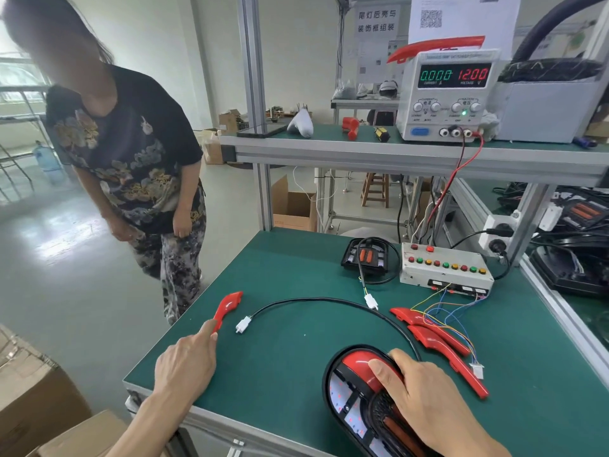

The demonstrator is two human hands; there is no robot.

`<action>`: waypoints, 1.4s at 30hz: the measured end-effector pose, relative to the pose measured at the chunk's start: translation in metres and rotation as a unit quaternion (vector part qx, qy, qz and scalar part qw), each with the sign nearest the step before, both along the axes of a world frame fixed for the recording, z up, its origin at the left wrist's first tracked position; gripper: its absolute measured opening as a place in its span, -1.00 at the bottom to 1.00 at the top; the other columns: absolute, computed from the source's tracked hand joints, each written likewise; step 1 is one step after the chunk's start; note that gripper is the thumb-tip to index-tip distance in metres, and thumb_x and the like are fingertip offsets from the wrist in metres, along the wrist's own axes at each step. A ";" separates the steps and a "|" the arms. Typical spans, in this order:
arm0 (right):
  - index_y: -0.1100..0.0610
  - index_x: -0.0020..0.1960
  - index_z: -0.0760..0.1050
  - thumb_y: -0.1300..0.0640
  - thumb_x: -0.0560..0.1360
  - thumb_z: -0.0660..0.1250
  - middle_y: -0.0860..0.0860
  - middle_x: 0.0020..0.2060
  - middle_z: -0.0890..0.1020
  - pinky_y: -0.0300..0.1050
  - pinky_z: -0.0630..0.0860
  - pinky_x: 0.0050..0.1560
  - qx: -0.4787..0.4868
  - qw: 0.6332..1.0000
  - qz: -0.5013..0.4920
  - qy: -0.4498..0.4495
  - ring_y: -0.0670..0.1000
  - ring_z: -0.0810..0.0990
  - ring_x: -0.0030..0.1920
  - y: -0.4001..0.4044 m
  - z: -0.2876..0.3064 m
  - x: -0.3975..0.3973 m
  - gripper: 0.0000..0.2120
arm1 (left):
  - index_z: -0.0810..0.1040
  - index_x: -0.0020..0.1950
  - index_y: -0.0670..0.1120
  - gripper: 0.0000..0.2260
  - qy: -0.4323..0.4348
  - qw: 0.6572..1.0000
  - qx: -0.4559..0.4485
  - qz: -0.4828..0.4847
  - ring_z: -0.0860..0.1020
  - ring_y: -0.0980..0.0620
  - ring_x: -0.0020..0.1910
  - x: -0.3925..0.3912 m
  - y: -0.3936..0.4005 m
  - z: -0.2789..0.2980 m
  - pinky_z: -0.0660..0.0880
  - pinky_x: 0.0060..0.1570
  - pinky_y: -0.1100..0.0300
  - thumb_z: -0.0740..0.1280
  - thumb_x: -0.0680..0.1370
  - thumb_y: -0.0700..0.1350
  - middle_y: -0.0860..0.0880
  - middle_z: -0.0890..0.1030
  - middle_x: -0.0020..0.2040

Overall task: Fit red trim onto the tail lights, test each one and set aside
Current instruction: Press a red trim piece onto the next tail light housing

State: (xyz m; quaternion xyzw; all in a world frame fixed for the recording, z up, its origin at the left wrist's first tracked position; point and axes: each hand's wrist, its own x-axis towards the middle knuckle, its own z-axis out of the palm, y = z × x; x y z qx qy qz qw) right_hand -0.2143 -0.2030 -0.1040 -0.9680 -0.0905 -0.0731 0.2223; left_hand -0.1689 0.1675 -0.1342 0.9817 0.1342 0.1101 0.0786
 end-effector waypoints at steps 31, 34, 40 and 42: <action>-0.23 0.04 0.62 -0.34 0.55 0.13 -0.21 -0.09 0.68 -0.29 0.49 0.04 0.214 0.961 0.060 0.165 -0.20 0.62 -0.05 -0.047 -0.001 -0.021 -0.65 | 0.68 0.04 0.05 -0.65 0.120 0.742 -0.601 -0.273 0.72 -0.05 -0.02 -0.021 -0.164 0.028 0.59 -0.01 0.23 0.66 0.33 0.07 -0.07 0.74 -0.03; -0.24 -0.14 0.61 -0.26 0.52 0.20 -0.22 -0.23 0.58 -0.36 0.40 -0.03 0.297 0.947 0.020 0.123 -0.21 0.52 -0.17 -0.045 -0.010 -0.024 -0.76 | 0.69 0.05 -0.02 -0.67 0.116 0.722 -0.631 -0.258 0.72 -0.08 -0.03 -0.023 -0.165 0.024 0.60 -0.03 0.23 0.66 0.35 -0.01 -0.13 0.74 -0.03; -0.10 0.16 0.63 -0.23 0.58 0.18 -0.21 0.05 0.71 -0.23 0.41 0.25 0.317 0.934 0.022 0.162 -0.24 0.62 0.13 -0.050 -0.018 -0.022 -0.65 | 0.70 0.06 -0.07 -0.65 0.102 0.697 -0.670 -0.233 0.71 -0.09 -0.04 -0.025 -0.165 0.018 0.60 -0.04 0.22 0.66 0.34 -0.05 -0.18 0.73 -0.02; -0.10 0.17 0.63 -0.24 0.54 0.21 -0.23 0.06 0.71 -0.26 0.43 0.23 0.329 0.930 0.013 0.160 -0.24 0.63 0.13 -0.049 -0.020 -0.024 -0.64 | 0.69 0.08 -0.08 -0.61 0.110 0.691 -0.678 -0.225 0.71 -0.14 0.00 -0.025 -0.162 0.016 0.61 -0.01 0.17 0.67 0.32 -0.02 -0.20 0.72 0.01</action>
